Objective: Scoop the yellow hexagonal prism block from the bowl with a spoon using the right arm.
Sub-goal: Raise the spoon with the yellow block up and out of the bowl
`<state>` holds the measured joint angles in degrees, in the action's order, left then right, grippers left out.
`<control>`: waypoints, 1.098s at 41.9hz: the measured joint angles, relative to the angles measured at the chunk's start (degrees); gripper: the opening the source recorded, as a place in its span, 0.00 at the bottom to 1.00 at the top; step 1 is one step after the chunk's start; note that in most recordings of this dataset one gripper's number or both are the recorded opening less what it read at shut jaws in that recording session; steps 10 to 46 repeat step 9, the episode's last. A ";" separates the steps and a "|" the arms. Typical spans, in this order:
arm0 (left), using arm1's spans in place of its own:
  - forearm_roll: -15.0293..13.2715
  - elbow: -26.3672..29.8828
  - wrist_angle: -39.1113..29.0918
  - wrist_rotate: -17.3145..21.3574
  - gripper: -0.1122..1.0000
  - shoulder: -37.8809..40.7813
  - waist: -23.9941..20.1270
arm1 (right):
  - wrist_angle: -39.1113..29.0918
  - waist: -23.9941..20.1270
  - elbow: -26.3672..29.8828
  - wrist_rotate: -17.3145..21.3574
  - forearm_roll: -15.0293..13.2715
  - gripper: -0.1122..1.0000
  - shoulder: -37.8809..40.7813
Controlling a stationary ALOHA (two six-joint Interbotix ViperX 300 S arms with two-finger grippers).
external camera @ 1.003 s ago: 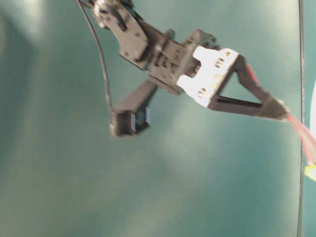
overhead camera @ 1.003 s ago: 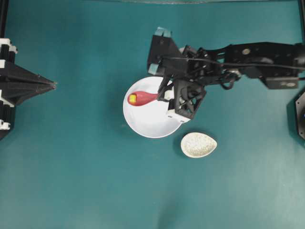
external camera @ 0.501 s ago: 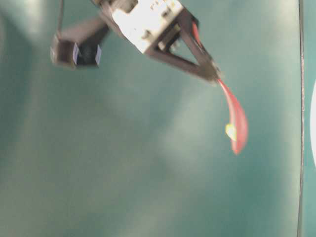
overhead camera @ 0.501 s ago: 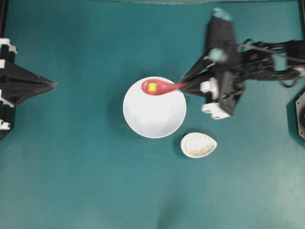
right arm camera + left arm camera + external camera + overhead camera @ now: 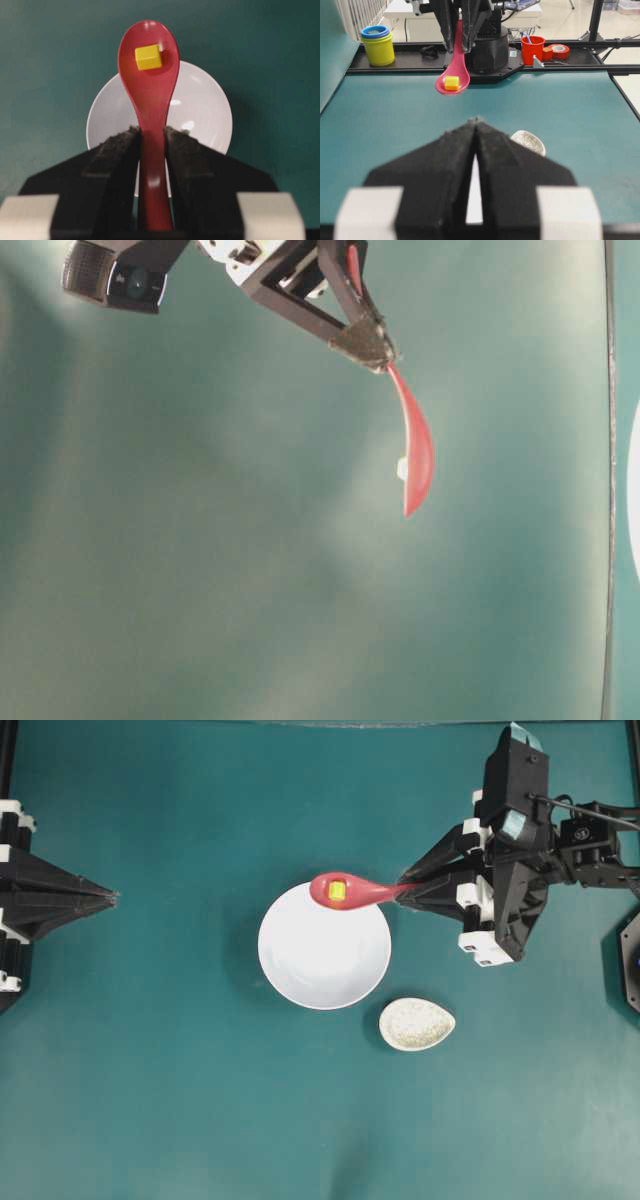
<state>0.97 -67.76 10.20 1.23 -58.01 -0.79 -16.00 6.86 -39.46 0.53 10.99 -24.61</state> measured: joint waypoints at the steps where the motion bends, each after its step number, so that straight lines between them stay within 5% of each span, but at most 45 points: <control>1: 0.09 0.00 -0.09 0.00 0.11 0.00 -0.09 | 0.09 0.09 0.00 0.00 0.09 0.32 -0.09; 46: 0.00 0.00 -0.09 0.00 0.11 0.00 -0.09 | 0.09 -0.09 0.00 0.00 0.00 0.32 -0.09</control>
